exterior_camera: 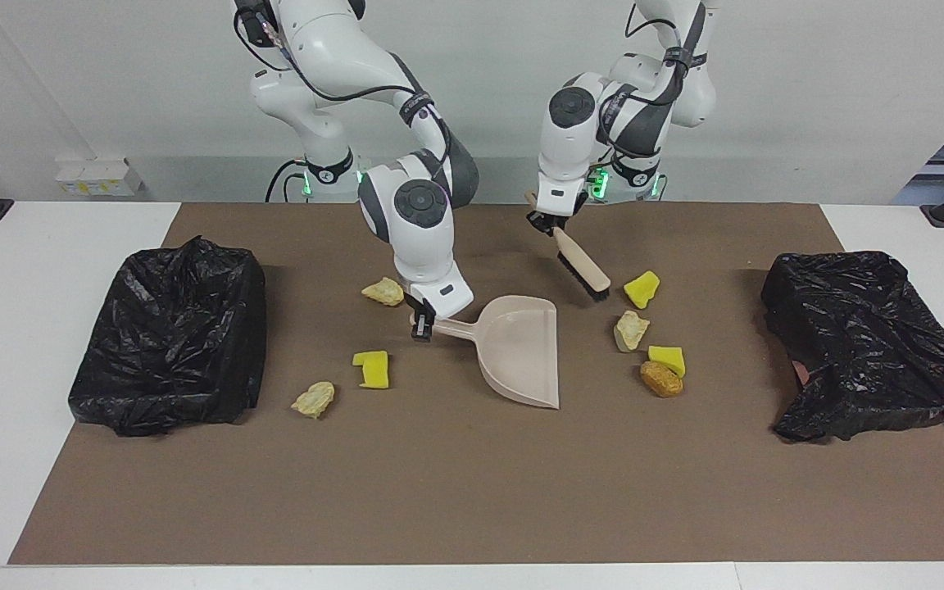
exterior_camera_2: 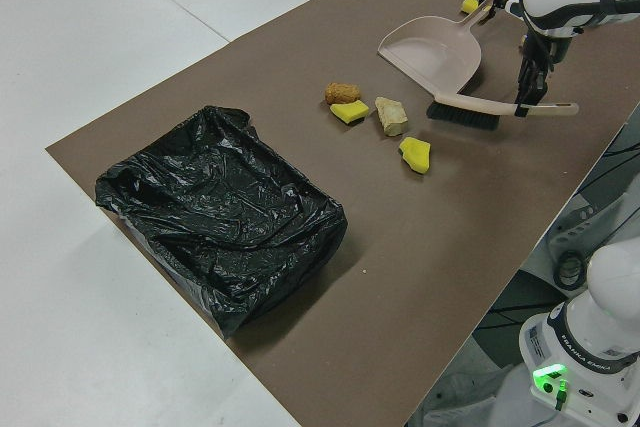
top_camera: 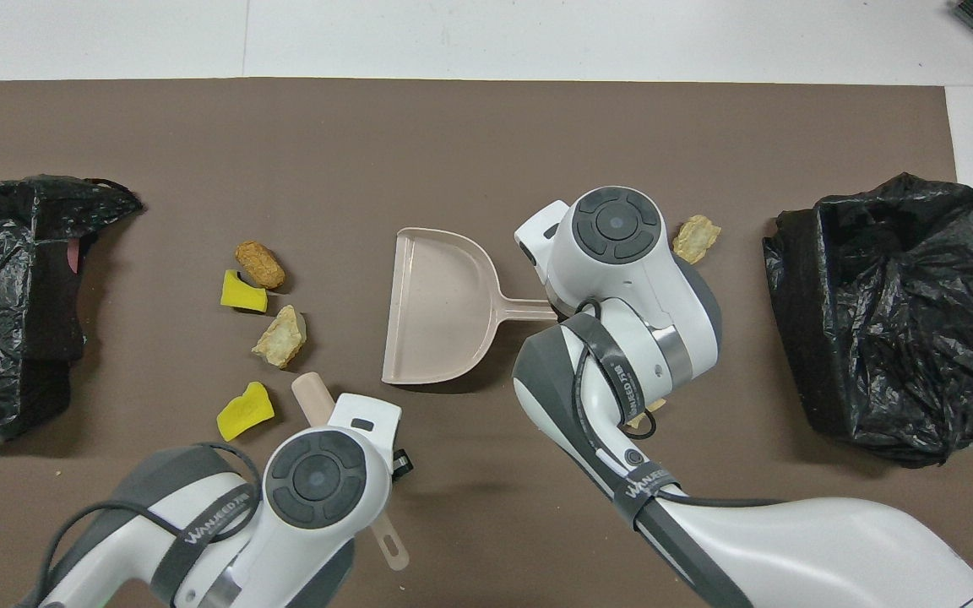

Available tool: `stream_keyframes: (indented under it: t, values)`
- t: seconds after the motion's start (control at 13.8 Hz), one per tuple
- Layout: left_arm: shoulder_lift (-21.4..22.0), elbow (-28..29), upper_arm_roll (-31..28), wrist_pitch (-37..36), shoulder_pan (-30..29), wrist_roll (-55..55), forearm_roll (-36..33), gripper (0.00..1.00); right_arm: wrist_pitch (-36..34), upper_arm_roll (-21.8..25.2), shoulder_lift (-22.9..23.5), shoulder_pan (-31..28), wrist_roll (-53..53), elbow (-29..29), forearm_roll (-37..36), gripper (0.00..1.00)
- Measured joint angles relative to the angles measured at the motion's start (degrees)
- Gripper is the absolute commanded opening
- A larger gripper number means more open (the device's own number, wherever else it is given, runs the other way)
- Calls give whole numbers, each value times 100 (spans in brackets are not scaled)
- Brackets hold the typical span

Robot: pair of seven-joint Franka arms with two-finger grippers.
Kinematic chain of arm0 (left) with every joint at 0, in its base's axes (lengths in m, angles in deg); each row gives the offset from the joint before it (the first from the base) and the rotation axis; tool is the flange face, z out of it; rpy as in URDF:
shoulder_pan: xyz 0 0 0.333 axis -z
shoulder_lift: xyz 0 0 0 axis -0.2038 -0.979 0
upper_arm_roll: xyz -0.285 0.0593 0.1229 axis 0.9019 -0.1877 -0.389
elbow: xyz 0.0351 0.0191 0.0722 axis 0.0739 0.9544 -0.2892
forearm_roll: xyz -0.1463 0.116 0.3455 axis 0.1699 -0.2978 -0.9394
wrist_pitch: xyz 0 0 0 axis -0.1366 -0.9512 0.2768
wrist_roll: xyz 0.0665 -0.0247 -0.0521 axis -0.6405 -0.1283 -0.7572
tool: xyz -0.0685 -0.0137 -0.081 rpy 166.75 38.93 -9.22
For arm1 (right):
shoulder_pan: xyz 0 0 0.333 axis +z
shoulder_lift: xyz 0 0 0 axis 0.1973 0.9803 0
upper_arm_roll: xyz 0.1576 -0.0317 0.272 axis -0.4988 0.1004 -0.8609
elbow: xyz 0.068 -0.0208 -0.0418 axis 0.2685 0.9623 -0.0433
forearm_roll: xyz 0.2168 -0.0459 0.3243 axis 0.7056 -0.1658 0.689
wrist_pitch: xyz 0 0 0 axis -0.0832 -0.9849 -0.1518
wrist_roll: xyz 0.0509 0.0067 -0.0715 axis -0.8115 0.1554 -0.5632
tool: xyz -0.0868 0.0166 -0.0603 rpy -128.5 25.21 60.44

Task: Sweep and dump trash in bin

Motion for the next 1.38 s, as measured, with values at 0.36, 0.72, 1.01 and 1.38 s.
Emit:
stream_keyframes:
  t: [0.36, 0.72, 1.01, 1.38]
  values:
    - [10, 0, 0, -130, -516, -51, -172, 0, 5, 0, 0, 11, -13, 25, -21, 45]
    - [279, 44, 4, -823, -1353, 29, -294, 0, 67, -3, 0, 30, -14, 59, -37, 30]
    - [551, 401, 39, -864, -1426, 26, -282, 0, 169, -6, -3, 80, -15, 79, -120, 0]
    - [544, 754, 130, -447, -1387, 24, -79, 0, 228, -8, -25, 175, -16, 77, -358, 0]
